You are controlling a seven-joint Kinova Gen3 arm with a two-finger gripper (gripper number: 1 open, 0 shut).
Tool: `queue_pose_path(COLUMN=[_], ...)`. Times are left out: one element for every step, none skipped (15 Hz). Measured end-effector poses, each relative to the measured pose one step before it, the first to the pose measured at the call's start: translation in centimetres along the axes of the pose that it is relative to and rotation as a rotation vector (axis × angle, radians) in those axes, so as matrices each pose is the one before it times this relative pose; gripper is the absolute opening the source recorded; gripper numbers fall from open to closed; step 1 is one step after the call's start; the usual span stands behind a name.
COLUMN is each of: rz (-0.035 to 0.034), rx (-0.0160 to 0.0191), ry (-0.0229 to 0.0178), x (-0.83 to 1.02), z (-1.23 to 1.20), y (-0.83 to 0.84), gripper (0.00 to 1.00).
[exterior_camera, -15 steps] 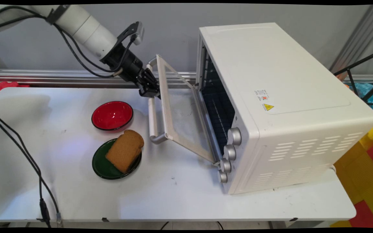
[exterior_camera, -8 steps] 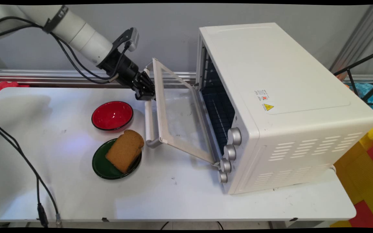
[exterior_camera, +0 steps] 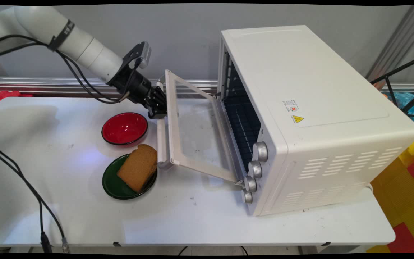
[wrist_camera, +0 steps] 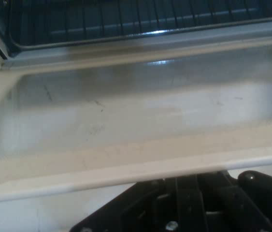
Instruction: Open the oven
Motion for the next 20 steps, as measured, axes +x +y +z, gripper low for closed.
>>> queue_pose_path(rz=[0.00174,0.00113,0.00154,0.00078,0.00084,0.00038,0.00048,0.00041,0.00065,0.00098,0.00019,0.0003,-0.00001,0.00022,-0.00002,-0.00016,0.00013,-0.00028,0.00004,-0.00177], rx=[-0.00075,-0.00032,-0.00023,-0.0001,-0.00003,-0.00008,-0.00006,-0.00045,0.00009,0.0006,0.00023,0.00065,0.00073,0.00057,0.00035,0.00102,0.00055,0.00046,0.00105,0.00191], ry=[0.00008,-0.00029,-0.00071,-0.00047,-0.00086,-0.00074,-0.00071,-0.0009,-0.00056,-0.00034,-0.00071,-0.00055,-0.00135,-0.00184,-0.00172,-0.00086,-0.00177,-0.00162,-0.00184,-0.00261], x=[-0.368,-0.387,-0.406,-0.251,-0.347,-0.281,-0.216,-0.243,-0.224,-0.262,-0.213,-0.148,-0.207,-0.21,-0.2,-0.159,-0.142,-0.116,-0.1,-0.132], z=[0.129,0.082,0.105,0.05,0.057,0.039,0.019,0.025,0.0,-0.035,-0.023,-0.04,-0.084,-0.11,-0.132,-0.163,-0.195,-0.2,-0.269,-0.357], y=[0.074,0.069,0.029,0.021,0.027,0.019,0.011,0.004,0.002,-0.001,-0.02,-0.018,-0.003,-0.021,-0.018,-0.003,-0.027,-0.014,-0.036,-0.041], gripper=[0.0,0.0,0.0,0.0,0.0,0.0,0.0,0.0,0.0,0.0,0.0,0.0,0.0,0.0,0.0,0.0,0.0,0.0,0.0,0.0])
